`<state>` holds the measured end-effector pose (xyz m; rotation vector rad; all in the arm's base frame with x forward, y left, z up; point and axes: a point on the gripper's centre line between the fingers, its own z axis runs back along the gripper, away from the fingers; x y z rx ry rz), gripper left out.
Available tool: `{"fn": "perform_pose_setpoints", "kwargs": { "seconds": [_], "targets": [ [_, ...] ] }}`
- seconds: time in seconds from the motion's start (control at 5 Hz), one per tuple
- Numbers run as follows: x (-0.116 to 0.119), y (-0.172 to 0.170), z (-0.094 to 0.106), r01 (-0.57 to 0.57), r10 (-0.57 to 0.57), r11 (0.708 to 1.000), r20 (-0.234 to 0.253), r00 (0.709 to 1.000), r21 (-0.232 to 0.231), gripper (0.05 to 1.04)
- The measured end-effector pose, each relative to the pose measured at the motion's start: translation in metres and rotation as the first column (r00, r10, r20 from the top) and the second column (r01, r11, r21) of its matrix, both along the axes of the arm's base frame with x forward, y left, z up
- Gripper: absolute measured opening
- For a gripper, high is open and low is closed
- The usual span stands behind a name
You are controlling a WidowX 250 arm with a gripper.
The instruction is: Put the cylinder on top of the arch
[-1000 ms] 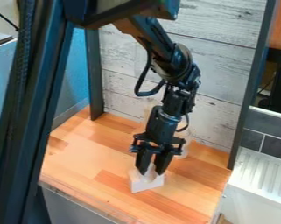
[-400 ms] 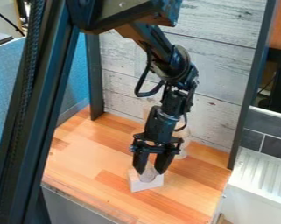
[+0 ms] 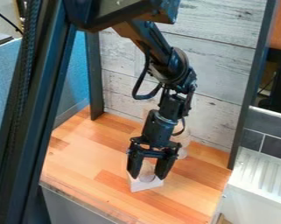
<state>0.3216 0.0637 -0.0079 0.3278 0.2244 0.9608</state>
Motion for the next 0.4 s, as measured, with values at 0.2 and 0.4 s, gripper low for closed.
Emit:
{"fn": "perform_pose_setpoints", "kwargs": {
  "seconds": [0.2,0.4],
  "targets": [
    [-0.001,0.000,0.034,0.040,-0.038,0.999,0.066,0.997,-0.019,1.002],
    [-0.016,0.025,0.088,0.070,-0.069,0.998,0.145,0.987,-0.004,1.001]
  ]
}}
